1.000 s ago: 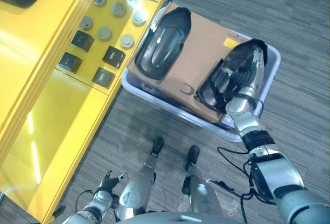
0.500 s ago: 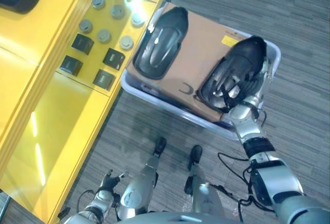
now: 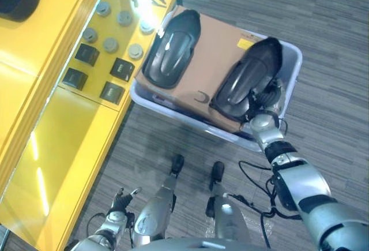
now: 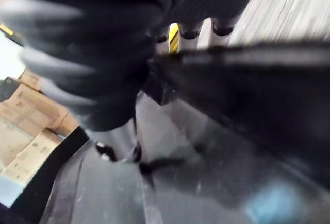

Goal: Move parts from the plastic box to the shelf.

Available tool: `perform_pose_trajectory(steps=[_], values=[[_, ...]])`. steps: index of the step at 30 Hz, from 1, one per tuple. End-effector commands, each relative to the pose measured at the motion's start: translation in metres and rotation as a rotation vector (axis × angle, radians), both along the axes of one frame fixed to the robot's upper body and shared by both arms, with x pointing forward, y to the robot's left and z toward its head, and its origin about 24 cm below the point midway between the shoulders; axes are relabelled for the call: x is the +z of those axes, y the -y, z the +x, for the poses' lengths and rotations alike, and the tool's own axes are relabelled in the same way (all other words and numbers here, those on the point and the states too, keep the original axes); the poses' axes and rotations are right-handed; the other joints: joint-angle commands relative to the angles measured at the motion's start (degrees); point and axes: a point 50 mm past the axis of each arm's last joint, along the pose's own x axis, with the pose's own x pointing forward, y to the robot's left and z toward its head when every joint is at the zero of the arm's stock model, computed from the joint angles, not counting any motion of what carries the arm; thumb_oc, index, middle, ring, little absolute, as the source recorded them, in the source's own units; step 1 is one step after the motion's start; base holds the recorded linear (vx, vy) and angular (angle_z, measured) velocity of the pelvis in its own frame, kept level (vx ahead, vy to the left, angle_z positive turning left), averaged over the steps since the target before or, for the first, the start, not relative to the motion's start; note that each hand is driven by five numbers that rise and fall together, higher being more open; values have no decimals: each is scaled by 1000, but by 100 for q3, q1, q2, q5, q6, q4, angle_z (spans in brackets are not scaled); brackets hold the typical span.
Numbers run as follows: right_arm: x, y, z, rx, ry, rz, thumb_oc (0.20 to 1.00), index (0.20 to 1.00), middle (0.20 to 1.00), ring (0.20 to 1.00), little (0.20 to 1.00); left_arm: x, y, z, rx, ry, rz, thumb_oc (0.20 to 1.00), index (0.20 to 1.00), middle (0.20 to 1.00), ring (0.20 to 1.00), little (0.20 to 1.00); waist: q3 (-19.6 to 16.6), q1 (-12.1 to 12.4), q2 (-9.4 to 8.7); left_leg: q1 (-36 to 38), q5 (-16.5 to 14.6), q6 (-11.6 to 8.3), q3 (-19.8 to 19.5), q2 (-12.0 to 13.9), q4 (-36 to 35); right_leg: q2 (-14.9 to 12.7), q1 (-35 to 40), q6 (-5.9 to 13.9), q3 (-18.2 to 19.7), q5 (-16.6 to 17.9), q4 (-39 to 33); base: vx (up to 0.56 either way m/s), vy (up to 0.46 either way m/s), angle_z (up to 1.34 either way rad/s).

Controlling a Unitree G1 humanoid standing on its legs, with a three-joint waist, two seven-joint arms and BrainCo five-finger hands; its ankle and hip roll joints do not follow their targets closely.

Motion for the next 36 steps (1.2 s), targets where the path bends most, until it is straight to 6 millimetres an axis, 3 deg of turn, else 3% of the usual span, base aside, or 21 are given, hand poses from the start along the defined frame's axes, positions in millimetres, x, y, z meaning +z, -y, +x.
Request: perform_pose_trajectory(steps=[1,5,14,17,21,22,24,25,26,27,28,29,30,31,32,34,35,36], values=[[-23,-15,-5,104,-70,58,200,200,200,200,200,1,-11,4,14,-21,26,1000,1000,1000,1000,1000,-153,151,-65,-103,-330,-110,257,82,-41,-372,312,504,181,-550,14,0,0,0],[-16,-23,-2,179,-49,24,200,200,200,200,200,0,-12,1,-6,-36,34,1000,1000,1000,1000,1000,-139,125,-82,-73,-334,-111,282,98,-41,-358,331,497,216,-556,15,0,0,0],[-8,-17,-6,185,-2,-3,200,200,200,200,200,1,-7,5,-55,-21,38,1000,1000,1000,1000,1000,-141,50,-132,7,-366,-112,364,144,-41,-330,368,496,255,-587,22,1,-5,-1],[-3,-7,-14,190,29,-56,200,200,200,200,200,5,-9,11,-38,20,35,1000,1000,1000,1000,1000,-240,-12,-198,113,-413,-108,399,174,-41,-324,475,500,257,-636,23,23,-30,-5],[23,12,-32,183,145,-182,200,200,200,200,200,18,-12,29,-31,148,18,1000,1000,1000,1000,1000,-385,-79,-264,373,-501,-84,480,217,-41,-310,710,501,253,-752,72,37,-47,-4],[38,21,-39,179,193,-276,200,200,200,200,200,32,-14,45,-61,246,17,1000,1000,1000,1000,1000,-520,-99,-310,537,-556,-75,525,251,-41,-298,852,500,245,-832,101,35,-58,-14],[45,23,-43,178,216,-310,200,200,200,200,200,42,-14,54,-82,306,15,1000,1000,1000,1000,1000,-584,-88,-318,647,-586,-71,548,261,-41,-292,952,495,228,-885,123,29,-64,-12],[65,28,-52,182,284,-381,200,200,200,200,200,64,-18,69,-102,435,0,1000,1000,1000,1000,1000,-700,-101,-353,855,-607,-62,567,285,-27,-288,1138,482,204,-968,203,44,-74,-11],[64,28,-53,182,282,-381,200,200,200,200,200,64,-18,68,-102,433,1,1000,1000,1000,1000,1000,-715,-98,-361,874,-644,-64,568,289,-34,-285,1160,483,204,-1000,190,66,-124,-19],[84,25,-66,203,380,-425,200,200,200,200,200,111,-24,88,-156,660,13,1000,1000,1000,1000,1000,-924,-85,-407,1126,-694,-58,592,340,13,-260,1420,454,187,-1103,258,91,-112,-16],[92,26,-73,206,415,-455,200,200,200,200,200,134,-25,92,-171,765,20,1000,1000,1000,1000,1000,-1007,-65,-434,1208,-717,-62,594,357,23,-254,1527,444,168,-1142,253,92,-112,-11],[91,26,-74,207,413,-454,200,200,200,200,200,134,-25,91,-171,762,21,1000,1000,1000,1000,1000,-1029,-65,-444,1231,-746,-63,595,362,2,-250,1548,445,167,-1172,236,31,-71,-5],[101,25,-79,208,457,-477,200,200,200,200,200,160,-26,92,-183,876,13,1000,1000,1000,1000,1000,-1095,-53,-465,1281,-725,-64,605,377,21,-248,1604,442,158,-1148,235,36,-45,-3],[100,24,-79,209,456,-476,200,200,200,200,200,159,-27,92,-183,875,13,1000,1000,1000,1000,1000,-1111,-52,-473,1310,-772,-67,609,384,6,-243,1630,442,160,-1193,224,-6,-82,-4],[112,15,-85,236,523,-501,200,200,200,200,200,191,-27,90,-181,1024,-8,1000,1000,1000,1000,1000,-1246,-52,-519,1412,-777,-63,658,415,26,-225,1737,428,196,-1188,215,38,-83,-4],[127,3,-93,278,605,-532,200,200,200,200,200,215,-25,89,-193,1136,-32,1000,1000,1000,1000,1000,-1394,-65,-565,1551,-835,-69,734,470,16,-194,1824,407,281,-1228,200,29,-115,-13],[140,-16,-103,356,701,-540,200,200,200,200,200,233,-10,91,-215,1223,-179,1000,1000,1000,1000,1000,-1572,-108,-610,1692,-873,-85,788,537,17,-136,1927,363,365,-1281,207,31,-104,-22],[140,-16,-103,356,700,-540,200,200,200,200,200,233,-10,91,-216,1223,-180,1000,1000,1000,1000,1000,-1568,-103,-610,1699,-876,-86,790,540,16,-134,1932,362,368,-1282,206,27,-99,-23]])
